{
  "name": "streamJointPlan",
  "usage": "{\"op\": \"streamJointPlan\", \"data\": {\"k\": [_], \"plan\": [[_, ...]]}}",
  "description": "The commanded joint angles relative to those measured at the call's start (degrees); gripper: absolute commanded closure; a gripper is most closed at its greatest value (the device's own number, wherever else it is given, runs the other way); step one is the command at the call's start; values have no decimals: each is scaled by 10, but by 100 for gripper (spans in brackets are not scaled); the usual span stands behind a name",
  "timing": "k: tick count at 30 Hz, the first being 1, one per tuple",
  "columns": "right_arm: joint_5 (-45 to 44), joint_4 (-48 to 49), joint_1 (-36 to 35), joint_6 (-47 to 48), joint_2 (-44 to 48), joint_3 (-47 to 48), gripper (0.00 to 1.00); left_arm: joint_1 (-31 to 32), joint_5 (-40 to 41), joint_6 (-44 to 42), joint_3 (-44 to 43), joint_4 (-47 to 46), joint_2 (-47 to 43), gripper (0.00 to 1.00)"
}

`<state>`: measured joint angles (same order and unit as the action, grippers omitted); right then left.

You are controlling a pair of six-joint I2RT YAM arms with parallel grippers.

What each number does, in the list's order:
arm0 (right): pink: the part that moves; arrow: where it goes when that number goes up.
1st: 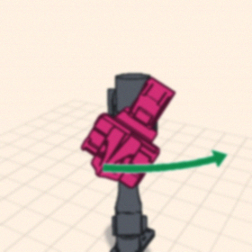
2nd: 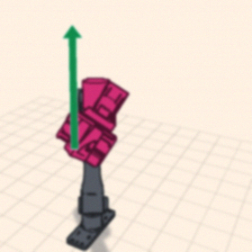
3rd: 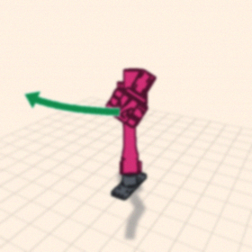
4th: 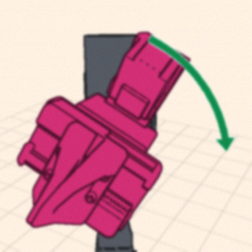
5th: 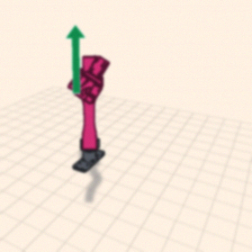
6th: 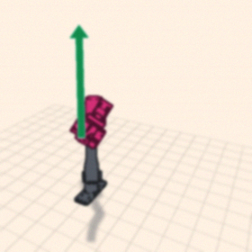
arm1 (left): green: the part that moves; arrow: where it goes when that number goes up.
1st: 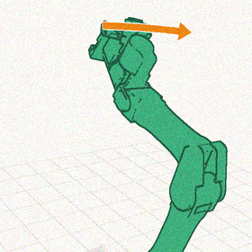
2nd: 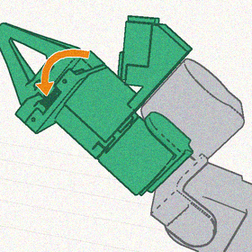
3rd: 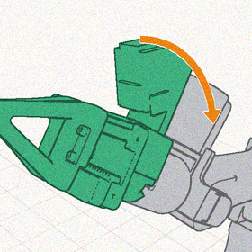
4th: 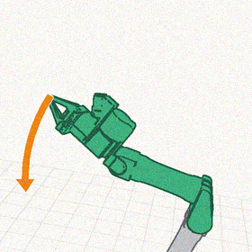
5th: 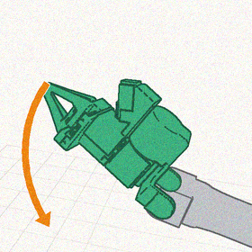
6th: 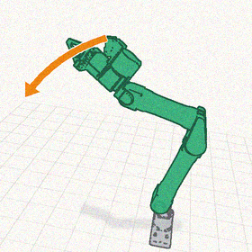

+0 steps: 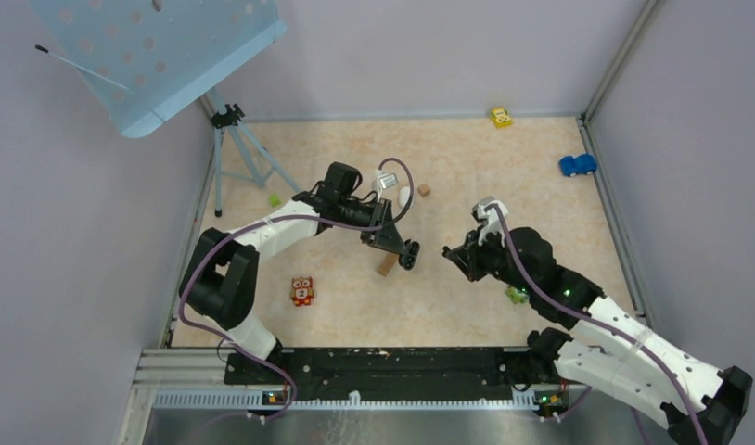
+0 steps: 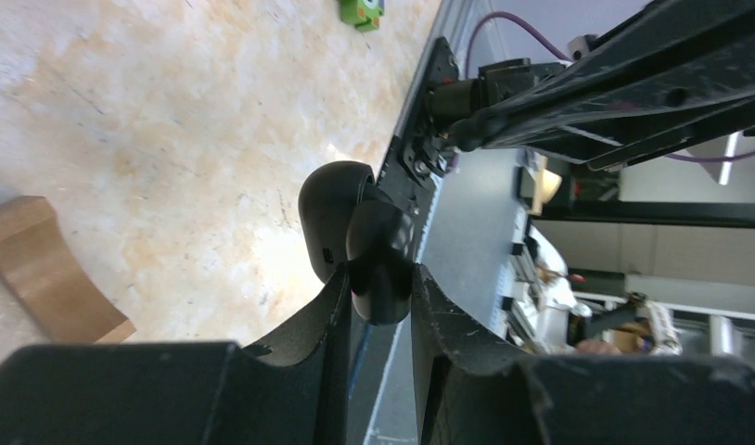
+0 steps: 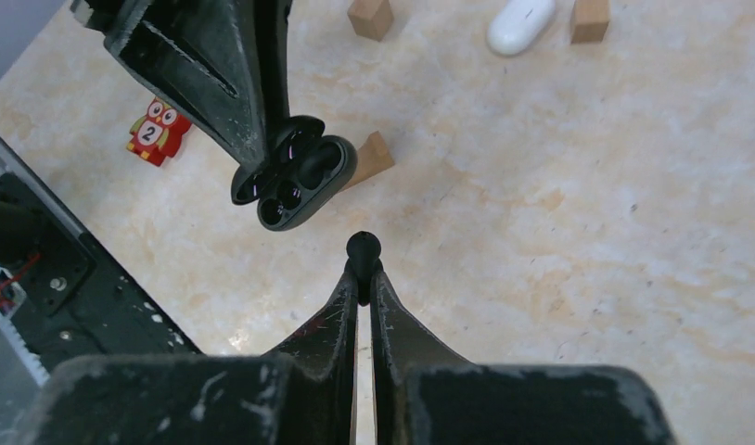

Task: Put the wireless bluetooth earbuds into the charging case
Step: Insert the left earbud into the left side groove of the charging case.

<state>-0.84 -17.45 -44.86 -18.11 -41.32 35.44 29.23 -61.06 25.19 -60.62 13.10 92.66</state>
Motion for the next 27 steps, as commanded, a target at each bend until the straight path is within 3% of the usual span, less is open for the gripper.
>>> {"op": "streamJointPlan", "data": {"k": [1,9,13,18,27], "plan": [[5,6,-4,131,9,32,100,-5,-51,-3,-44,49,11,100],[57,61,-49,263,10,38,100,-4,-83,28,-58,58,16,100],[47,37,-84,343,-15,75,100,-4,-111,27,-66,72,34,100],[29,9,-145,400,-68,131,100,-4,-169,97,-53,-2,43,100],[-112,25,-230,515,-113,142,100,-4,-172,89,-65,37,55,100]]}}
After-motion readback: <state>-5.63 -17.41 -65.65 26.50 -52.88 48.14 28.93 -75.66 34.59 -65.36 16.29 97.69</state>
